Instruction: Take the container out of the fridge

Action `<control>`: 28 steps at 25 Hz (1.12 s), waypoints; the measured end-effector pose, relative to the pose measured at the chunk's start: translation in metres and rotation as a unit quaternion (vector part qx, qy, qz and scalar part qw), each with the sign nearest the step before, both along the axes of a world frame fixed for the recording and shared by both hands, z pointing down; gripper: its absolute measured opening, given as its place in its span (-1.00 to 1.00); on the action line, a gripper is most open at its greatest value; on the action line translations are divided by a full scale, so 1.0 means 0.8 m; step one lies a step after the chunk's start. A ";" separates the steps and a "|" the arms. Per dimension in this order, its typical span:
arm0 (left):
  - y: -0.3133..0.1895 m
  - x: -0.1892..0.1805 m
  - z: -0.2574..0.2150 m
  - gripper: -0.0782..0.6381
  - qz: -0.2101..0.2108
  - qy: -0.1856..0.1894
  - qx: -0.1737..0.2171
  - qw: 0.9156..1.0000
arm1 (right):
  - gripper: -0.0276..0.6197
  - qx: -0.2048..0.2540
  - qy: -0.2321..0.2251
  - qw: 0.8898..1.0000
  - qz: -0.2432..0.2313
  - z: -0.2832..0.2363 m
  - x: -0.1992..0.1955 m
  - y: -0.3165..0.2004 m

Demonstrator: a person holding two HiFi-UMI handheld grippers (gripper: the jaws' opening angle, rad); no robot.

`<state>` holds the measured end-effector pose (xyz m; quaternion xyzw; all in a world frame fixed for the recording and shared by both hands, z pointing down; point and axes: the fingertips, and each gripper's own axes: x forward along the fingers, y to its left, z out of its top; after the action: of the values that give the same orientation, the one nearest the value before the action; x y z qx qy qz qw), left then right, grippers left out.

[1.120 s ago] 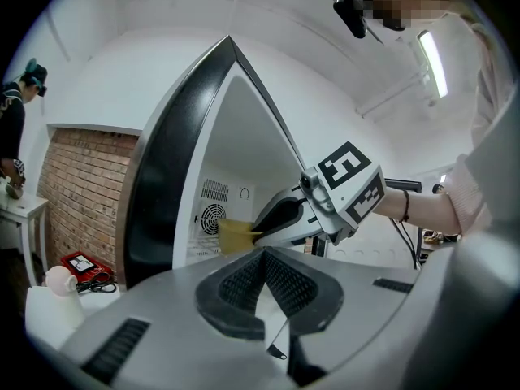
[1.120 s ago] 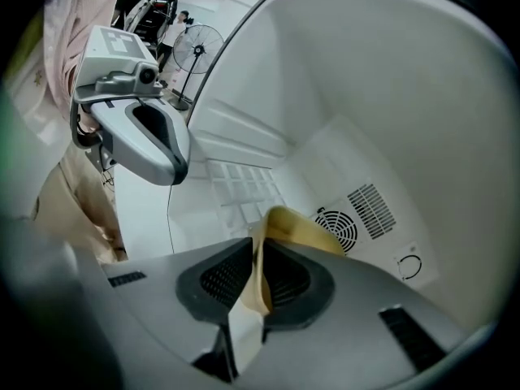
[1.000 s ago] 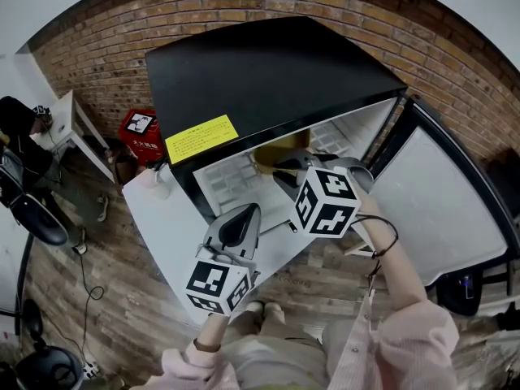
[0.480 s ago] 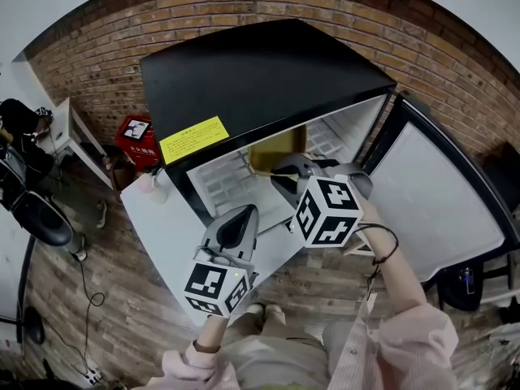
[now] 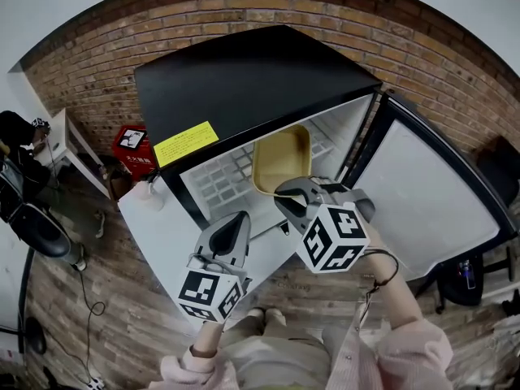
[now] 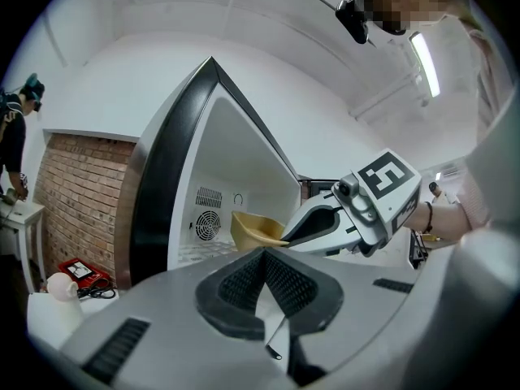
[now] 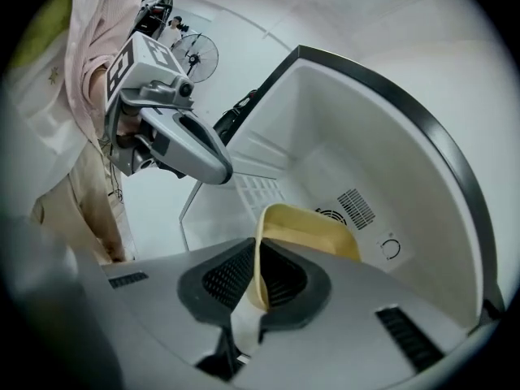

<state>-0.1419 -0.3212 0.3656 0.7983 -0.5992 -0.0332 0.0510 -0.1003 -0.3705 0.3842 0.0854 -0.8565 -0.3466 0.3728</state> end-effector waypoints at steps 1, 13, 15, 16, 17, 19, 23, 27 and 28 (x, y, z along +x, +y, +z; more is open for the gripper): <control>0.001 0.000 0.000 -0.81 0.001 -0.001 0.000 1.000 | -0.83 -0.002 -0.006 1.000 0.004 0.000 0.003 0.003; 0.014 0.010 0.002 -0.81 0.009 -0.006 -0.001 1.000 | -0.84 -0.021 -0.056 0.997 0.054 0.009 0.055 0.045; 0.017 0.010 0.004 -0.80 0.009 -0.007 -0.003 1.000 | -0.84 -0.025 -0.062 0.996 0.061 0.012 0.061 0.052; 0.019 0.010 0.006 -0.80 0.010 -0.007 -0.005 1.000 | -0.84 -0.028 -0.065 0.995 0.064 0.014 0.064 0.056; 0.020 0.010 0.007 -0.81 0.010 -0.008 -0.007 1.000 | -0.84 -0.030 -0.066 0.995 0.066 0.016 0.066 0.060; 0.023 0.011 0.010 -0.80 0.011 -0.009 -0.009 1.000 | -0.84 -0.033 -0.066 0.995 0.070 0.022 0.071 0.068; 0.027 0.012 0.016 -0.81 0.010 -0.008 -0.013 1.000 | -0.84 -0.051 -0.063 0.994 0.074 0.033 0.079 0.084; 0.028 0.013 0.020 -0.80 0.010 -0.009 -0.016 1.000 | -0.84 -0.063 -0.056 0.993 0.077 0.037 0.084 0.096; 0.029 0.014 0.020 -0.81 0.010 -0.010 -0.017 1.000 | -0.84 -0.064 -0.055 0.994 0.076 0.039 0.085 0.099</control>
<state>-0.1310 -0.2984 0.3818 0.8033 -0.5925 -0.0150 0.0588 -0.0321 -0.2916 0.4153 0.1449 -0.8872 -0.2570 0.3548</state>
